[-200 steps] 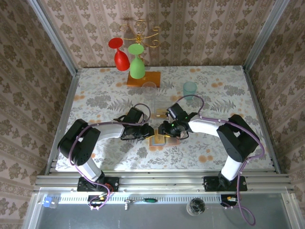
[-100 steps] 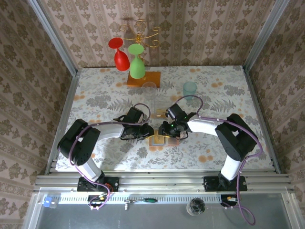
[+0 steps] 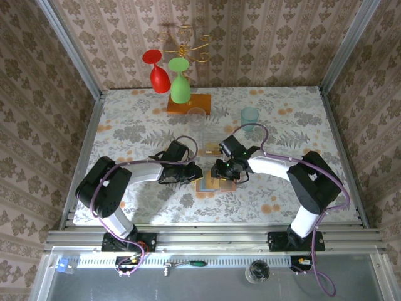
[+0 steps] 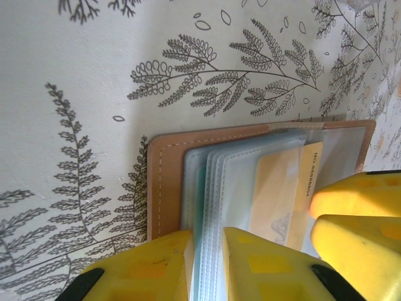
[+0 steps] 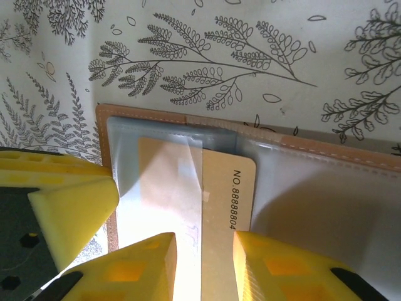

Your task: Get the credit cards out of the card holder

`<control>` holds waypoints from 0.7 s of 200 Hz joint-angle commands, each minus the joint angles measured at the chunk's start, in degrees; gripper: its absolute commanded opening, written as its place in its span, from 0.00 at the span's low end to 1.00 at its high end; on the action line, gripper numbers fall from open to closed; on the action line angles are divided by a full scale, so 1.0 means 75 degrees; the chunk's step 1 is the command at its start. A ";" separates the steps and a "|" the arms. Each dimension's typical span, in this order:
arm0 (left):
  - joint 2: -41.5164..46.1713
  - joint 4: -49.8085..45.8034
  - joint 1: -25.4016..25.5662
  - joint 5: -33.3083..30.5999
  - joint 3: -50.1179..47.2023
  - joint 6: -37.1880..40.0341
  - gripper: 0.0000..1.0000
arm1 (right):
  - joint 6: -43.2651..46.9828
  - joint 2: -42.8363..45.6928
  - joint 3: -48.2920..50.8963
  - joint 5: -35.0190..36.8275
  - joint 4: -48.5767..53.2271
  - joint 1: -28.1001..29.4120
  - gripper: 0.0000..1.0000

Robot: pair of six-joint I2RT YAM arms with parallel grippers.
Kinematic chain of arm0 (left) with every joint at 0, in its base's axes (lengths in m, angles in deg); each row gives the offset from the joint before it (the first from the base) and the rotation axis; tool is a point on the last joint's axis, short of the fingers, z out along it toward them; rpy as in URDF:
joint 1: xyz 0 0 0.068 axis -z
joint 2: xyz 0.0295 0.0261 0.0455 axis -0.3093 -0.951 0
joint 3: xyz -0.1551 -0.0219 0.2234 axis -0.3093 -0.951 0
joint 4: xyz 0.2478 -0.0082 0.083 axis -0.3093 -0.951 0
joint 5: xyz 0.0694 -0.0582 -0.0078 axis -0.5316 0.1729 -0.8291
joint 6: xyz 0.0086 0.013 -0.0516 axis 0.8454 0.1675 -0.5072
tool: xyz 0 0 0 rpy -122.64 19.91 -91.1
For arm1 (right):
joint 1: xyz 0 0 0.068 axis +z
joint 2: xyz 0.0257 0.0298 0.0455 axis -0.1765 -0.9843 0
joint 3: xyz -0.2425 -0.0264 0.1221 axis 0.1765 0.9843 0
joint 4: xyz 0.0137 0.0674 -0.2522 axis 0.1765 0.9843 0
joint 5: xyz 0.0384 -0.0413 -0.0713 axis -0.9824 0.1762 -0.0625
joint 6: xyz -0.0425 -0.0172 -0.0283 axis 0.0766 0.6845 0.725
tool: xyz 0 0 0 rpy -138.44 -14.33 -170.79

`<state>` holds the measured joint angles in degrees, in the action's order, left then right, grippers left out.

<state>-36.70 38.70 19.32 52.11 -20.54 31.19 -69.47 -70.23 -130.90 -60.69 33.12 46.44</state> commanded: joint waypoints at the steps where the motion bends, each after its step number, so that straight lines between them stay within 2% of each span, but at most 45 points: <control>1: 0.0279 -0.0537 -0.0081 -0.0178 0.0076 0.0147 0.21 | 0.0169 0.0288 -0.0209 0.0206 0.0336 0.0049 0.30; 39: 0.0443 -0.0673 -0.0049 -0.0116 0.0270 0.0159 0.21 | 0.0159 0.0308 -0.0180 0.0194 0.0310 0.0050 0.31; 140: 0.0075 -0.0595 0.0329 -0.0102 0.0497 0.0114 0.09 | 0.0170 0.0161 -0.0059 0.0136 0.0200 0.0050 0.31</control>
<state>-34.99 34.83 21.44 51.67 -17.94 31.25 -68.66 -69.43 -131.03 -60.34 33.89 46.44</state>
